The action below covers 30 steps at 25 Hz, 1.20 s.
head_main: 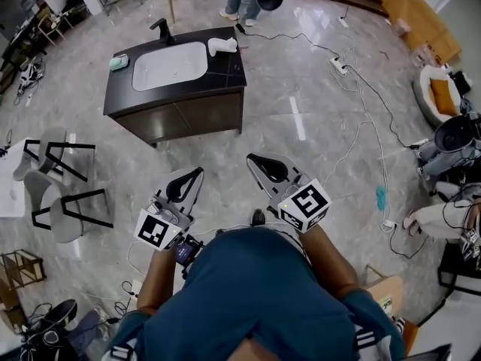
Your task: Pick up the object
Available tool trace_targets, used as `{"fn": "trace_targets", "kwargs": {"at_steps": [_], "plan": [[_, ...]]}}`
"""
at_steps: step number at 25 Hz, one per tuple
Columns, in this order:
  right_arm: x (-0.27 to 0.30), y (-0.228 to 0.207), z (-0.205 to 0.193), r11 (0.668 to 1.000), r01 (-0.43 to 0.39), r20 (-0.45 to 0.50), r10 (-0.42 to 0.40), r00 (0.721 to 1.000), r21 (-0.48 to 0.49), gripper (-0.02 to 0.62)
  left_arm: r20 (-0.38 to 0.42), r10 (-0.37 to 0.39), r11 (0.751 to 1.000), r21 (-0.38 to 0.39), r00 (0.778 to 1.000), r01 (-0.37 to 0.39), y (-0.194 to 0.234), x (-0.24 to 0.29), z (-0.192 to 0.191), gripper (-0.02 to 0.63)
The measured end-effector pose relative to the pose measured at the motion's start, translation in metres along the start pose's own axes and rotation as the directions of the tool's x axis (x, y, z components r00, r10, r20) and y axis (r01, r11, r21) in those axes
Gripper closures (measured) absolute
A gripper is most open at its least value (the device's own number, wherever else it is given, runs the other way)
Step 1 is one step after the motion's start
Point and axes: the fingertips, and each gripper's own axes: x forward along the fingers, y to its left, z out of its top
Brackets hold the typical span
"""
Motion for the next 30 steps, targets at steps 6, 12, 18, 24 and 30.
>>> {"fn": "trace_targets", "kwargs": {"at_steps": [6,12,18,24,30], "plan": [[0.006,-0.038,-0.001,0.999,-0.033,-0.024,0.033,0.999,0.004,0.581,-0.033,0.03,0.999,-0.022,0.999,-0.03,0.0,0.032,-0.011,0.603],[0.006,-0.061,-0.004,0.997,-0.074,-0.028,0.075,0.997,0.008,0.581,-0.057,0.062,0.998,-0.027,0.996,-0.064,0.003,0.054,-0.019,0.603],[-0.006,-0.085,-0.003,0.998,-0.059,-0.023,0.06,0.998,0.016,0.581,-0.04,0.051,0.999,-0.01,0.998,-0.052,-0.003,0.079,-0.016,0.603],[-0.019,-0.104,-0.006,0.998,-0.042,-0.015,0.043,0.999,0.037,0.581,-0.056,0.026,1.0,0.0,0.998,-0.026,-0.009,0.104,-0.018,0.603],[-0.023,-0.113,-0.027,0.997,-0.003,-0.039,0.006,0.999,0.077,0.581,-0.084,-0.022,0.999,-0.041,0.996,0.018,-0.018,0.112,-0.04,0.603]]}}
